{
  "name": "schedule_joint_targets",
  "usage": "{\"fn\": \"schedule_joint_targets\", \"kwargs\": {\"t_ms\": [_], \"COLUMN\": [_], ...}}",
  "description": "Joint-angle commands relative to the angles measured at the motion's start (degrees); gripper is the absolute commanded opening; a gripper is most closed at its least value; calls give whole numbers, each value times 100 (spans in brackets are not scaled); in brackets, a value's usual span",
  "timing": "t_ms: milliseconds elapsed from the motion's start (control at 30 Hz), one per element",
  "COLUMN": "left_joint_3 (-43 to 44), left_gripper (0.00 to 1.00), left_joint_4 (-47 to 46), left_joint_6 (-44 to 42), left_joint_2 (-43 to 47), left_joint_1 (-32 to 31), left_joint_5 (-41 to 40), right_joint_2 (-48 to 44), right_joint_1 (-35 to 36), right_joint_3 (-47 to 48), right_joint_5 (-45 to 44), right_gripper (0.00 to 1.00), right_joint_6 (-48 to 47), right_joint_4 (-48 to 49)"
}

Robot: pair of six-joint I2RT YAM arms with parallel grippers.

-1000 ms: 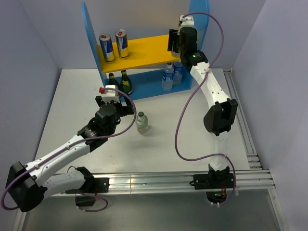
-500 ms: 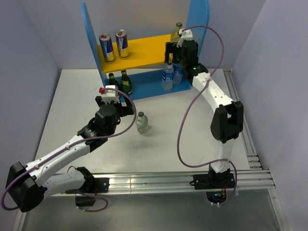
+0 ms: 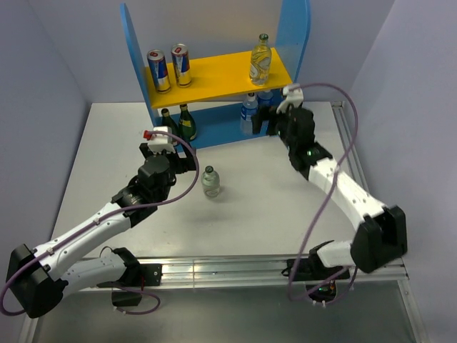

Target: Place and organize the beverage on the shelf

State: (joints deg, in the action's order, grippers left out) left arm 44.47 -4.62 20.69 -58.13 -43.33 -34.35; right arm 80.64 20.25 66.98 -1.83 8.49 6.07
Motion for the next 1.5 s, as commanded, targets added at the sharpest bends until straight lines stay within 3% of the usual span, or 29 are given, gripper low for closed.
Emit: {"fn": "schedule_joint_targets", "kwargs": {"t_ms": [0, 133, 167, 267, 367, 633, 800, 1000, 1467], "left_joint_3": [255, 369, 396, 501, 528, 739, 704, 607, 431], "left_gripper": [99, 99, 99, 99, 99, 99, 99, 99, 99], "left_joint_4": [75, 93, 102, 146, 111, 190, 243, 190, 58], "left_joint_6": [58, -30, -38, -12, 40, 49, 23, 23, -30], "left_joint_2": [39, 47, 30, 12, -14, -181, -94, -23, 30], "left_joint_1": [-9, -9, 0, 0, 18, 140, 246, 255, 255], "left_joint_5": [-45, -125, -125, -99, -2, 200, 227, 244, 244], "right_joint_2": [-1276, -2472, -2796, -3229, -3082, -1388, -481, 723, 2456], "right_joint_1": [531, 2085, 2741, 3675, 3977, 4092, 4092, 4083, 4013], "right_joint_3": [-1263, -2670, -3090, -3925, -4437, -4405, -3895, -3148, -1865], "right_joint_5": [-396, -959, -1038, -1232, -742, -810, -1539, -2190, -3535], "right_gripper": [100, 100, 100, 100, 100, 100, 100, 100, 100], "right_joint_6": [188, 266, 441, 1083, 1444, 1120, 1006, 689, 443], "right_joint_4": [560, 703, 703, 1026, 1578, 2732, 3233, 3489, 3954]}}
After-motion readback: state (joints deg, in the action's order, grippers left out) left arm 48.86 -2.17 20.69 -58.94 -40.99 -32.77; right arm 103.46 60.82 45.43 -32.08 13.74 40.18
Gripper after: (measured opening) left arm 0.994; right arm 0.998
